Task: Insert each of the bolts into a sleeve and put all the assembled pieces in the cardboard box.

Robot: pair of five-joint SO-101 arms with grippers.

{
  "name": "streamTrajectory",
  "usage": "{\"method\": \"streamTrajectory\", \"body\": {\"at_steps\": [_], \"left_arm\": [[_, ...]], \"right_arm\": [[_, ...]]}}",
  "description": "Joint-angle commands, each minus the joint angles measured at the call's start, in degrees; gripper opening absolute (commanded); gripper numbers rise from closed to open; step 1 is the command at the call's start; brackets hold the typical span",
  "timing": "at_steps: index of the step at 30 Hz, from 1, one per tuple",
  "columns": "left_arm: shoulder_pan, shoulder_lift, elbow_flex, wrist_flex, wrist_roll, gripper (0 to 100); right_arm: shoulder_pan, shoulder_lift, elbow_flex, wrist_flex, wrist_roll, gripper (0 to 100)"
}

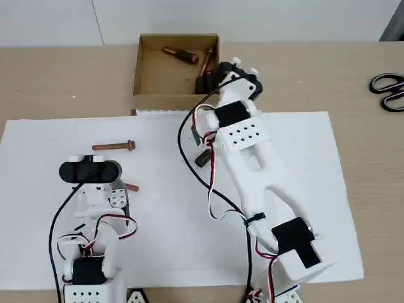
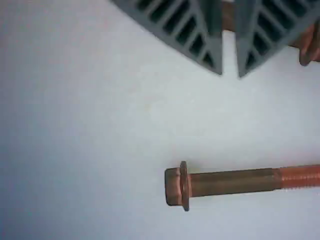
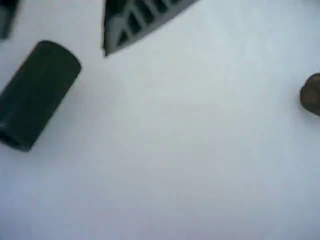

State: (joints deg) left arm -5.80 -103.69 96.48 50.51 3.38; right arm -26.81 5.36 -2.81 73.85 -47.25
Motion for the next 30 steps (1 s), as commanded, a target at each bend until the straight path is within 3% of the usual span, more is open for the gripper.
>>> {"method": "streamTrajectory", "body": {"at_steps": [1, 8, 30], "left_arm": [[-0.4, -0.4, -0.2, 0.2, 0.2, 1], [-0.4, -0.4, -0.2, 0.2, 0.2, 1], [-0.4, -0.4, -0.2, 0.3, 0.2, 1]], "right_arm": [[-0.5, -0.2, -0.4, -1.6, -0.6, 25.4], [-0.5, 1.0, -0.4, -5.1, -0.7, 15.0], [-2.3, 11.7, -6.9, -1.5, -3.5, 14.7]]}}
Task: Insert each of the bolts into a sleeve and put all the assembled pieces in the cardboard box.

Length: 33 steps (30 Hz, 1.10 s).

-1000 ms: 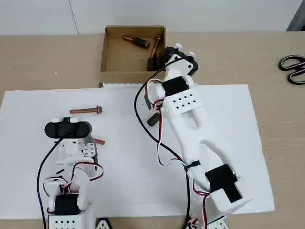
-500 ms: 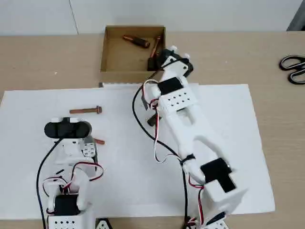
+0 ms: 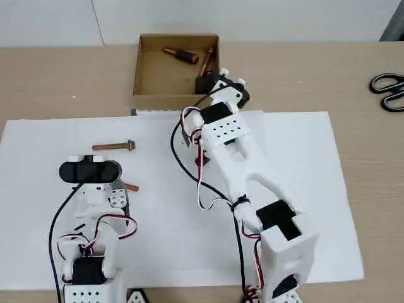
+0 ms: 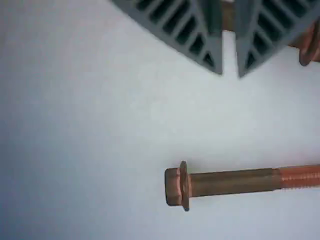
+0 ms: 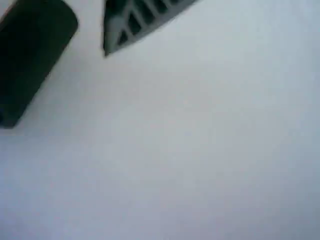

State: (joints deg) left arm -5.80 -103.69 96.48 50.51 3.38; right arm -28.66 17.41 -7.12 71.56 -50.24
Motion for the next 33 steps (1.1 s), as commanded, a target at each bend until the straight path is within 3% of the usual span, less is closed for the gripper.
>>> {"method": "streamTrajectory", "body": {"at_steps": [1, 18, 29, 33], "left_arm": [[-0.4, -0.4, -0.2, 0.3, 0.2, 1], [-0.4, -0.4, -0.2, 0.3, 0.2, 1], [-0.4, -0.4, -0.2, 0.3, 0.2, 1], [-0.4, -0.4, -0.2, 0.3, 0.2, 1]], "right_arm": [[-0.5, -0.2, -2.6, 0.9, -0.5, 14.7], [0.0, 6.5, -2.5, 0.0, -0.6, 14.5], [3.8, 11.5, -2.6, 0.0, -0.6, 14.1], [3.7, 11.5, -2.8, -0.1, -0.6, 2.2]]}}
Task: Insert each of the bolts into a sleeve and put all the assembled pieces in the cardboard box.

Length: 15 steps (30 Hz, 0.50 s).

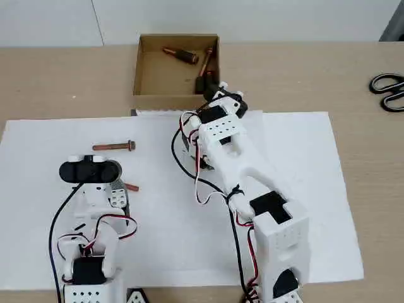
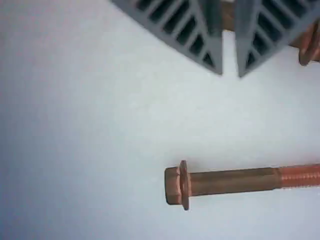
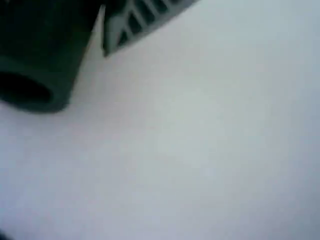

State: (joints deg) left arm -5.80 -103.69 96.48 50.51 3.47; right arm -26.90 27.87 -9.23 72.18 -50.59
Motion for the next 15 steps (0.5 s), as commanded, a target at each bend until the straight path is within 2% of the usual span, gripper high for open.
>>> {"method": "streamTrajectory", "body": {"at_steps": [1, 5, 9, 15], "left_arm": [[-0.4, -0.4, -0.2, 0.3, 0.1, 1], [-0.4, -0.4, -0.2, 0.3, 0.1, 1], [-0.3, -0.4, -0.2, 0.3, 0.1, 1], [-0.2, -0.4, -0.2, 0.3, 0.1, 1]], "right_arm": [[2.0, 1.0, -1.1, -0.7, -0.2, 0.0], [2.0, 0.6, -3.1, 0.0, -0.1, 0.2], [1.8, 0.5, -11.6, 5.6, 0.4, 0.3], [2.2, 0.5, -32.3, 21.2, 12.2, 0.3]]}}
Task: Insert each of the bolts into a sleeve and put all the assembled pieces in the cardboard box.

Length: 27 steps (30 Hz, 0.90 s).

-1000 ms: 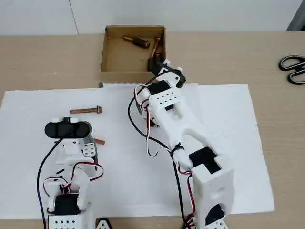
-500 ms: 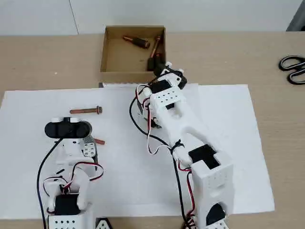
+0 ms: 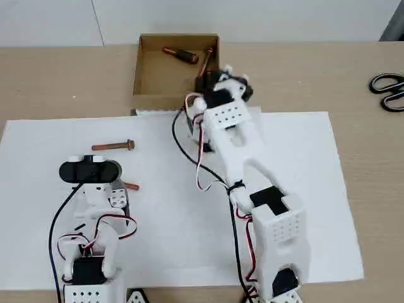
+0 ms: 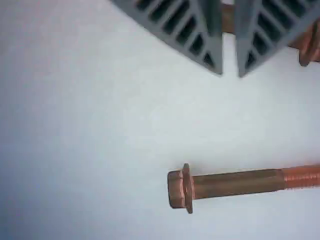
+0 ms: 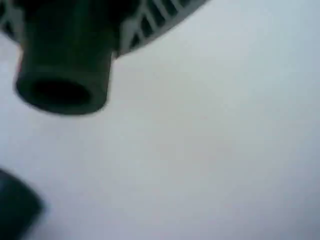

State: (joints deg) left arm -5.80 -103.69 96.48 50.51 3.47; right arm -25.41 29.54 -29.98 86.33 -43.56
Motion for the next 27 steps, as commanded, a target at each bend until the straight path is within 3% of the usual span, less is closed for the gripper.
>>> {"method": "streamTrajectory", "body": {"at_steps": [1, 10, 16, 21, 27], "left_arm": [[-0.2, -0.4, -0.2, 0.3, 0.1, 1], [0.0, -0.4, -0.2, 0.3, -0.2, 1], [0.0, -0.4, -0.2, 0.3, -0.3, 1], [0.0, -0.4, -0.2, 0.3, -0.3, 1], [0.0, -0.3, -0.3, 0.5, -0.3, 1]], "right_arm": [[1.1, -1.2, -14.7, 9.5, 6.3, 0.3], [4.4, -13.1, -21.3, 9.6, 24.9, 0.3], [5.7, -19.9, -19.7, 9.8, 26.1, 0.3], [5.9, -25.8, -11.7, 10.1, 33.3, 0.3], [6.0, -35.3, -4.8, 9.7, 33.4, 0.3]]}}
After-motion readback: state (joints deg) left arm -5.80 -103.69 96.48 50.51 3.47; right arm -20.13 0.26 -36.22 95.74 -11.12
